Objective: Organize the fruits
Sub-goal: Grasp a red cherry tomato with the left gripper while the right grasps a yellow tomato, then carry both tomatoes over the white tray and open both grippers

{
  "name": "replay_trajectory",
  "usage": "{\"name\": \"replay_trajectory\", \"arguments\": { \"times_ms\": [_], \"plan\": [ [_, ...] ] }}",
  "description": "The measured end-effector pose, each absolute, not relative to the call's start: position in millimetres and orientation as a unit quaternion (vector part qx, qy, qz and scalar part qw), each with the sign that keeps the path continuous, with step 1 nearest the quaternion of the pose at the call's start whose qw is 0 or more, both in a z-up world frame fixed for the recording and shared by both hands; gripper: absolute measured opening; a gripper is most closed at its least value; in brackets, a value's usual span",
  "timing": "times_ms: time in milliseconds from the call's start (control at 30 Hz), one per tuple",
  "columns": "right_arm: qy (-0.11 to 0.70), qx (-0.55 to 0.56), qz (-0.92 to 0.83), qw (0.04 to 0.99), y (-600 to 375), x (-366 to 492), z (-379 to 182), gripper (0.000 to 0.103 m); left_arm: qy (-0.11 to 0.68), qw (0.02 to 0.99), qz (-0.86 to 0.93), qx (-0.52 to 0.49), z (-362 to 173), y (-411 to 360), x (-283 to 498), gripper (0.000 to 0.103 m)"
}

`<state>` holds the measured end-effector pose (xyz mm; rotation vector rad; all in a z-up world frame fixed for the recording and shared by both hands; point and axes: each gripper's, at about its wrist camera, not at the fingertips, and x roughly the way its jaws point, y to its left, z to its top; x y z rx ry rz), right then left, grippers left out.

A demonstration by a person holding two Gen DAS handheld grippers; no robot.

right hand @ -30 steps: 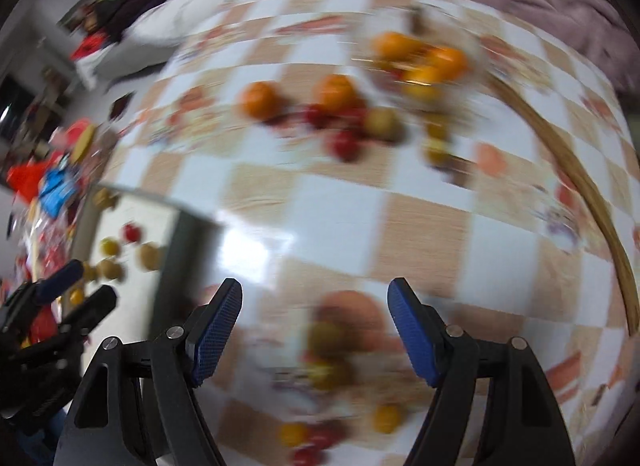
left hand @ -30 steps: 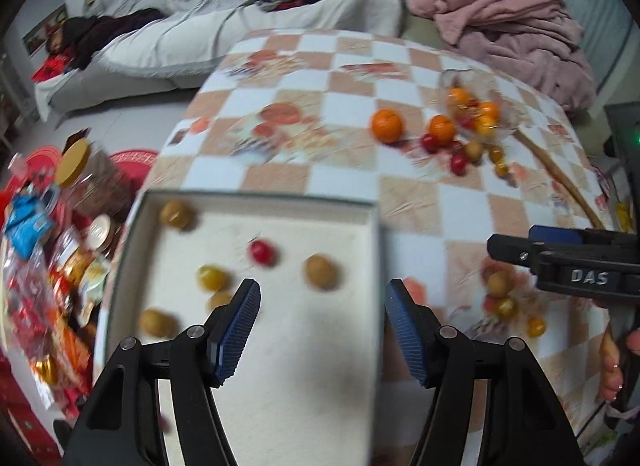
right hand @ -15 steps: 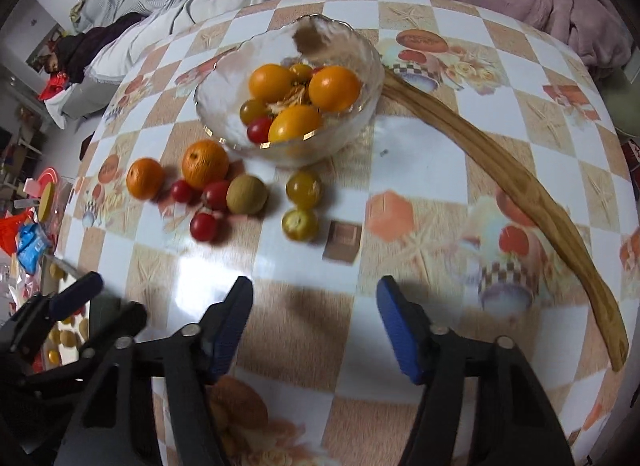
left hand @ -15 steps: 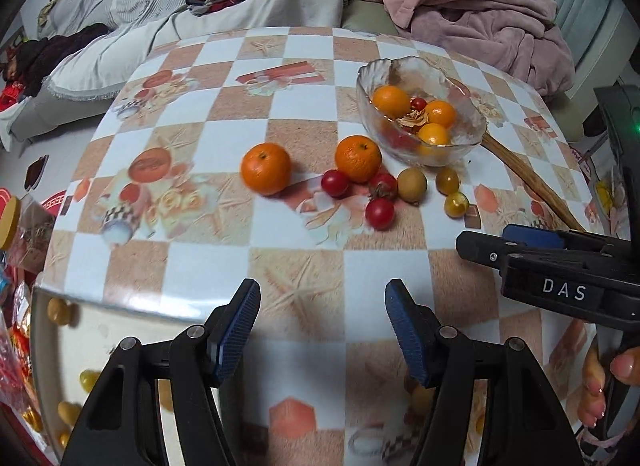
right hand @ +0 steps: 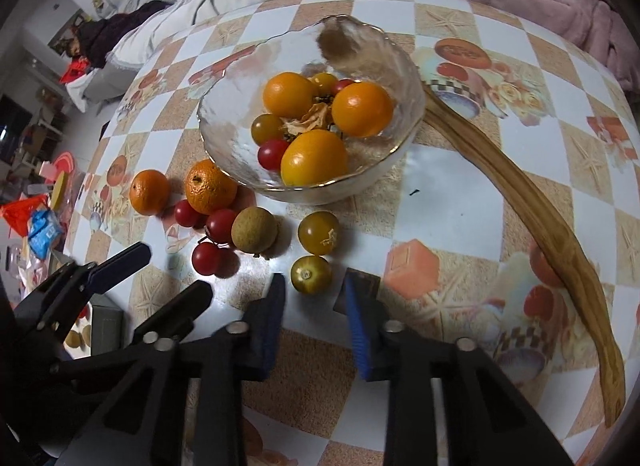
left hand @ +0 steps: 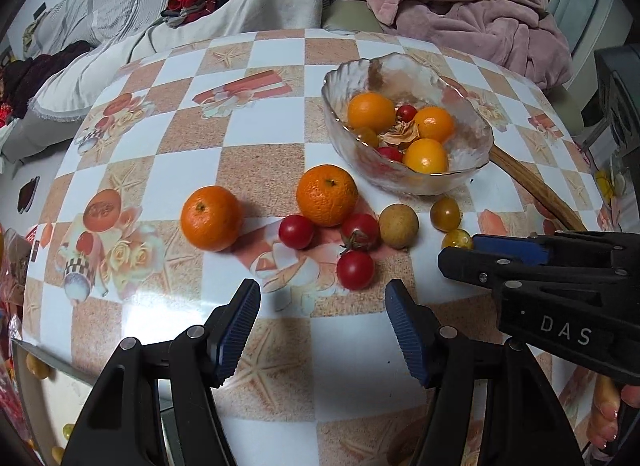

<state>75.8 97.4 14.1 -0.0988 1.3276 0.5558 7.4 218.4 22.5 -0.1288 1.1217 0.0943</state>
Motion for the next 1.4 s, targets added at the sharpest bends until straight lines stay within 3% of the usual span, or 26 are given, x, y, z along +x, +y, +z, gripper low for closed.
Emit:
{"name": "replay_trajectory", "arguments": {
  "times_ms": [267, 300, 433, 867, 1400],
  "plan": [
    [0.609, -0.021, 0.249, 0.753, 74.2, 72.4, 20.1, 0.022, 0.535, 0.842, 0.042, -0.058, 13.2, 208.0, 20.8, 0.064],
    [0.609, -0.018, 0.247, 0.754, 70.3, 71.0, 21.1, 0.022, 0.536, 0.841, 0.042, -0.058, 12.1, 207.7, 21.5, 0.051],
    [0.609, -0.005, 0.239, 0.756, 58.3, 65.7, 24.8, 0.022, 0.532, 0.843, 0.038, -0.061, 13.4, 209.3, 21.2, 0.021],
    [0.614, 0.004, 0.247, 0.749, 53.2, 29.9, 34.7, 0.022, 0.517, 0.848, 0.033, -0.108, 44.5, 228.3, -27.9, 0.021],
    [0.605, -0.045, 0.330, 0.723, 131.6, -35.5, 60.9, 0.022, 0.501, 0.850, 0.097, -0.129, 80.2, 285.5, -147.2, 0.021]
  ]
}}
